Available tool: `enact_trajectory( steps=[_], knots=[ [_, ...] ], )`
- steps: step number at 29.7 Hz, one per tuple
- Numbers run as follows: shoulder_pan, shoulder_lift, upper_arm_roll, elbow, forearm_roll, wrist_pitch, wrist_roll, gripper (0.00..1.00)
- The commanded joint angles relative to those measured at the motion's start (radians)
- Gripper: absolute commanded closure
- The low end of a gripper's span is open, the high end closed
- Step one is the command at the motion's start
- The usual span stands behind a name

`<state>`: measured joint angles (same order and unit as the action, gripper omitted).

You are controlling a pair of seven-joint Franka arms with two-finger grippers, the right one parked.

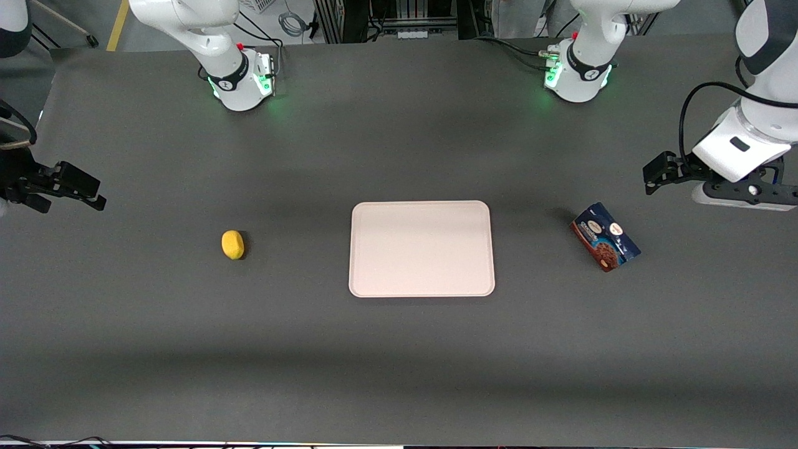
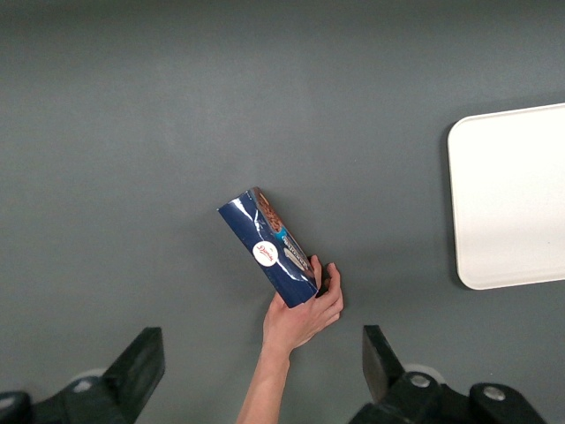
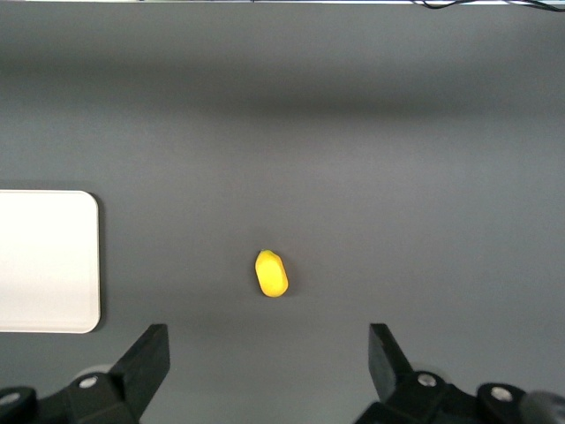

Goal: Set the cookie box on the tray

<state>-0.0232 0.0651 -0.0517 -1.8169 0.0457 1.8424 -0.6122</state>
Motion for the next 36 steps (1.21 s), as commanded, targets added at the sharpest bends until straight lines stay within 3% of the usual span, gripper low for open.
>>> enact_trajectory(
  steps=[1, 15, 25, 36],
  knots=[
    [0.005, 0.05, 0.004, -0.053, -0.012, 0.122, -0.021, 0.0],
    [0.014, 0.196, 0.004, -0.07, -0.012, 0.271, 0.063, 0.0],
    [0.038, 0.196, 0.012, -0.177, -0.015, 0.386, 0.134, 0.0],
    [0.043, 0.14, 0.033, -0.281, -0.113, 0.396, 0.124, 0.0]
  ],
)
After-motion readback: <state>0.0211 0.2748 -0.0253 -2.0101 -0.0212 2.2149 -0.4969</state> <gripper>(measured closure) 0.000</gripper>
